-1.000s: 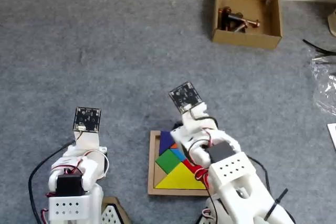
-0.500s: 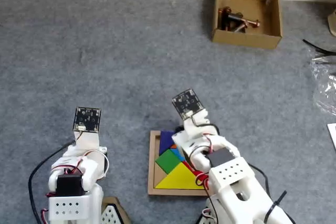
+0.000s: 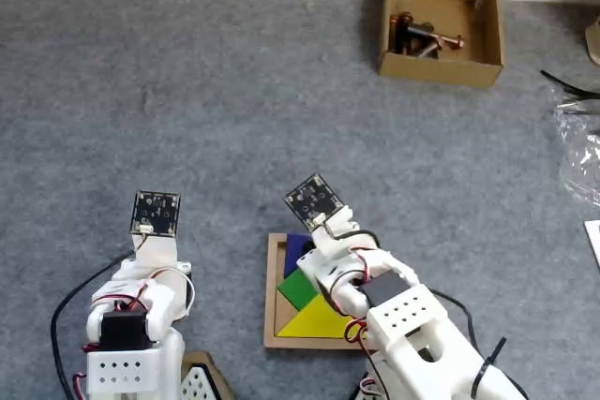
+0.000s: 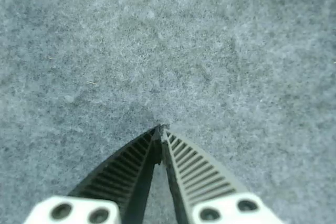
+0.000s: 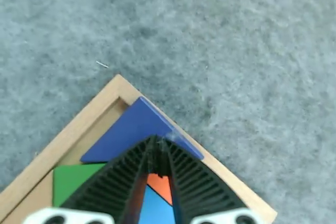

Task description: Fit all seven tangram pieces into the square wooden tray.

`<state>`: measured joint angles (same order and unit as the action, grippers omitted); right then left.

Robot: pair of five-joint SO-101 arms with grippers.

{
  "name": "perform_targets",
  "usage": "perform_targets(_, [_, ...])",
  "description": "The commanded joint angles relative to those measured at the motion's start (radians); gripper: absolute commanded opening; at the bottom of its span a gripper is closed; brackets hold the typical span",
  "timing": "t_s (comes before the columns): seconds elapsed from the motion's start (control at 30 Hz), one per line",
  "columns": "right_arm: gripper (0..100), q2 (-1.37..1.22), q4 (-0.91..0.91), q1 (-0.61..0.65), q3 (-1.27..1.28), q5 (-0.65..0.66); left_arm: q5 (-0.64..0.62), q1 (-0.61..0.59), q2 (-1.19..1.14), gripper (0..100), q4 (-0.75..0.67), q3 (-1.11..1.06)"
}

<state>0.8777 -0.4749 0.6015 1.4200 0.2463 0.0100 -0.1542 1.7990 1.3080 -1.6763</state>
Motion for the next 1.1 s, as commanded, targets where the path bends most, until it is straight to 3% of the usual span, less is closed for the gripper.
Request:
perform_targets(0.0, [0.5, 0.027, 0.022, 0.025, -0.008, 0.014, -0.005, -0.010, -0.002, 1, 0.005, -0.021])
perform_targets(0.33, [0.5, 0.027, 0.027, 0.162, 0.033, 0.015, -0.005, -0.010, -0.002, 1, 0.005, -0.021])
perform_targets(0.67, [0.5, 0.036, 0.022, 0.174, 0.033, 0.015, -0.005, -0.010, -0.002, 1, 0.005, -0.021])
perform_targets(0.87, [0.5, 0.038, 0.016, 0.033, 0.008, 0.015, -0.005, -0.010, -0.002, 1, 0.005, -0.021])
perform_targets(1.07, [0.5, 0.038, -0.139, -0.079, -0.124, 0.009, -0.005, -0.010, -0.002, 1, 0.005, -0.021])
